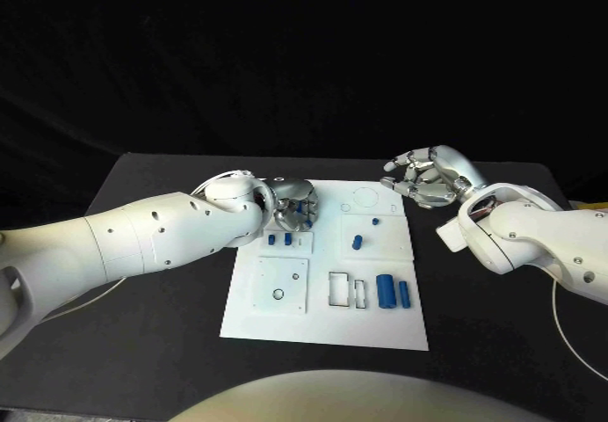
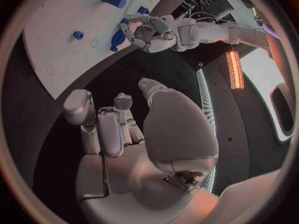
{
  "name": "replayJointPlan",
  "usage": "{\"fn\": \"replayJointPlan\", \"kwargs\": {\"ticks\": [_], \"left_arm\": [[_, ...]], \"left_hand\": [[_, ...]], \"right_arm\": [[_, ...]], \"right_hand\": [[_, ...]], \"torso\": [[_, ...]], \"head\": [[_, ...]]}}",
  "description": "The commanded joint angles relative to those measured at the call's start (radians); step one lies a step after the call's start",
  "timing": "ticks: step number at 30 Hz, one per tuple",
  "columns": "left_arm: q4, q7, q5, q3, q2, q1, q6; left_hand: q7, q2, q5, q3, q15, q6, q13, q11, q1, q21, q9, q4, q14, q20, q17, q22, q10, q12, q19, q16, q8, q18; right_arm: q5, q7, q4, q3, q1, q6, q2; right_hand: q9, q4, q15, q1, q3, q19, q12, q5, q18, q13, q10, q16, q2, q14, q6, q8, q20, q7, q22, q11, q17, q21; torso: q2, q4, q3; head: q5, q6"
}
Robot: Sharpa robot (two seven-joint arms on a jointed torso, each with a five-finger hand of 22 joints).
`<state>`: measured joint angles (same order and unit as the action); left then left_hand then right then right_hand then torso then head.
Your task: Assemble the parts on the task board
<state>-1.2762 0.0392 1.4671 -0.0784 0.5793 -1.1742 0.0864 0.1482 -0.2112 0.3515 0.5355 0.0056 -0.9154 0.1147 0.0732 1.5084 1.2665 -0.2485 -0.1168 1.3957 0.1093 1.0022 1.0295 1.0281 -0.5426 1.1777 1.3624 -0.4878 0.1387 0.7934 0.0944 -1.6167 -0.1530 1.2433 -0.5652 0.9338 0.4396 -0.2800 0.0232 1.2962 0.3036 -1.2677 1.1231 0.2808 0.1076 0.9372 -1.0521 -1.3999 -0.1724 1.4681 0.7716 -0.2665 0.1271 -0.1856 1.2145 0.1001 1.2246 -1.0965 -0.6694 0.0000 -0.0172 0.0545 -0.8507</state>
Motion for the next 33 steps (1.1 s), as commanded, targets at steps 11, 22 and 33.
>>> {"fn": "replayJointPlan", "kwargs": {"ticks": [11,22,33], "left_arm": [[-0.093,-0.008,-0.110,0.040,0.099,0.000,0.058],[-0.120,0.012,-0.148,0.047,0.173,0.001,0.001],[-0.107,0.016,-0.168,0.048,0.186,0.001,-0.016]], "left_hand": [[0.000,-0.007,-0.002,0.001,-0.001,-0.014,-0.002,0.004,-0.017,0.003,0.002,0.011,0.010,0.001,-0.005,-0.001,0.017,0.018,-0.002,0.004,0.014,-0.013],[0.000,-0.013,-0.001,0.000,0.000,-0.015,-0.003,0.004,-0.027,0.003,0.003,0.013,0.008,0.002,-0.012,-0.002,0.019,0.028,-0.006,0.003,0.022,-0.013],[0.000,-0.013,-0.002,-0.001,0.000,-0.016,-0.003,0.004,-0.029,0.004,0.003,0.013,0.009,0.002,-0.012,-0.001,0.020,0.029,-0.005,0.003,0.022,-0.013]], "right_arm": [[0.006,0.003,-0.001,0.000,-0.001,0.011,0.003],[0.006,0.003,0.002,0.000,-0.001,0.012,0.004],[0.006,0.003,0.003,0.000,-0.001,0.012,0.004]], "right_hand": [[0.002,-0.007,0.001,0.001,0.000,0.004,-0.001,0.003,0.007,0.001,0.006,0.002,0.013,-0.007,-0.007,-0.005,0.002,0.001,0.001,0.000,0.001,0.004],[0.002,-0.007,0.001,0.001,0.000,0.004,-0.001,0.003,0.007,0.001,0.006,0.002,0.013,-0.007,-0.007,-0.005,0.002,0.001,0.001,0.000,0.001,0.004],[0.002,-0.007,0.001,0.001,0.000,0.004,-0.001,0.003,0.007,0.001,0.006,0.002,0.013,-0.007,-0.007,-0.005,0.002,0.001,0.001,0.000,0.001,0.004]], "torso": [[0.001,0.0021,-0.0001],[0.000,0.0026,0.0006],[-0.001,-0.0008,0.0004]], "head": [[-0.001,0.009],[0.006,0.010],[0.008,0.008]]}}
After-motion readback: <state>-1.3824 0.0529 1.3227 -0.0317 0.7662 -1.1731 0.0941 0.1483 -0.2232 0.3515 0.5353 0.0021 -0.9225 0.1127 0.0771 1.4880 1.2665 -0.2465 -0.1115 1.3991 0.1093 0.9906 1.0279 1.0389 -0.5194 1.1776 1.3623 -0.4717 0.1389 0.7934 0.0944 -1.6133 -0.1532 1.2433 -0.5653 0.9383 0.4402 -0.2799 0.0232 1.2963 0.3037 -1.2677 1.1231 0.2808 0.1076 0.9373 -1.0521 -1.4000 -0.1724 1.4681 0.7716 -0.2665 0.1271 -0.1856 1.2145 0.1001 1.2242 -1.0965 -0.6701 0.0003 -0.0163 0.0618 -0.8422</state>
